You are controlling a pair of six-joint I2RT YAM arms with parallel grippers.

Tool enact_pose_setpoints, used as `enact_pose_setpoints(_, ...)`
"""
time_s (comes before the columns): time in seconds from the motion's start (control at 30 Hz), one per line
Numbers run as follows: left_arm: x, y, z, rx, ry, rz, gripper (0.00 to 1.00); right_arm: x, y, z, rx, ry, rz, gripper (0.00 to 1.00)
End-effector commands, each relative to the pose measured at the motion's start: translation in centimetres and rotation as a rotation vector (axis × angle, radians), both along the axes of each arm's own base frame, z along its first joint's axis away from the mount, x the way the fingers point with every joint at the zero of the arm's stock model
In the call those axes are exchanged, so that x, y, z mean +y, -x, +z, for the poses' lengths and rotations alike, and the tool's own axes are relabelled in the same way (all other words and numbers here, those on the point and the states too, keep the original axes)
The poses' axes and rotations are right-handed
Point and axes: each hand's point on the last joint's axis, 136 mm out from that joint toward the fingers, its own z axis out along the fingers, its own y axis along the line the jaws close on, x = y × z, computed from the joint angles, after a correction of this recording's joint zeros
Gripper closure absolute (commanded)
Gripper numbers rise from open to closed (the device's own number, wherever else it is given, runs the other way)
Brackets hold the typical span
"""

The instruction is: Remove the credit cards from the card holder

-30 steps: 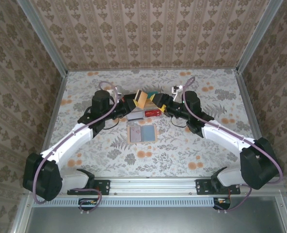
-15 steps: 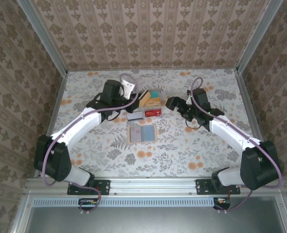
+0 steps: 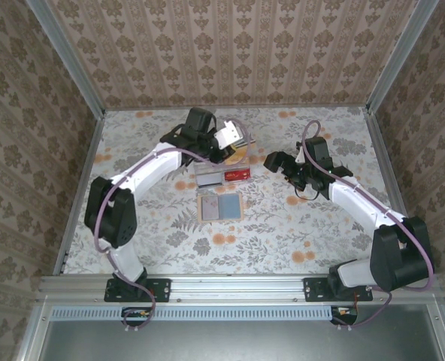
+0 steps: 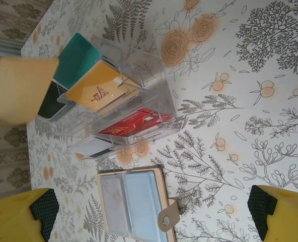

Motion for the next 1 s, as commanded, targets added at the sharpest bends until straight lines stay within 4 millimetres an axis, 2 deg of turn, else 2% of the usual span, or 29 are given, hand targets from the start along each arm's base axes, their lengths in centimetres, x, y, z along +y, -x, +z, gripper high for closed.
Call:
enact_pose_setpoints(0.0, 0.0, 0.3, 0.2, -0.036, -0.060, -0.174, 1.00, 0.0, 0.6, -0.3, 0.009, -0.002, 0.023, 0.00)
enact_pose_setpoints(0.1, 0.4, -0.1, -0.6, 0.010, -0.090, -0.209, 1.00, -0.1, 0.7, -0.2, 0.010, -0.003, 0.023, 0.00)
enact_pose_setpoints(0.27, 0.8, 0.7, -0.6, 0.100, -0.036, -0.290, 1.00, 0.1, 0.7, 0.2, 0.010, -0.013, 0.031, 0.00)
enact_pose_setpoints(0.4, 1.3, 0.7, -1.8, 0.143, -0.050, -0.300, 1.00, 0.2, 0.6, 0.6, 0.003, -0.021, 0.032, 0.00)
enact_pose_setpoints(0.57, 1.3, -1.2, -3.8, 0.140, -0.086, -0.224, 1.00, 0.3, 0.7, 0.6, 0.002, -0.026, 0.033, 0.00)
enact_pose_setpoints(0.7, 1.0, -2.1, -4.6, 0.152, -0.092, -0.180, 1.00, 0.3, 1.0, 0.4, 0.002, -0.030, 0.029, 0.00)
enact_pose_setpoints(0.97, 1.6, -2.8, -6.0, 0.151, -0.143, -0.140, 1.00, 0.1, 1.3, 0.4, -0.001, -0.012, 0.042, 0.00)
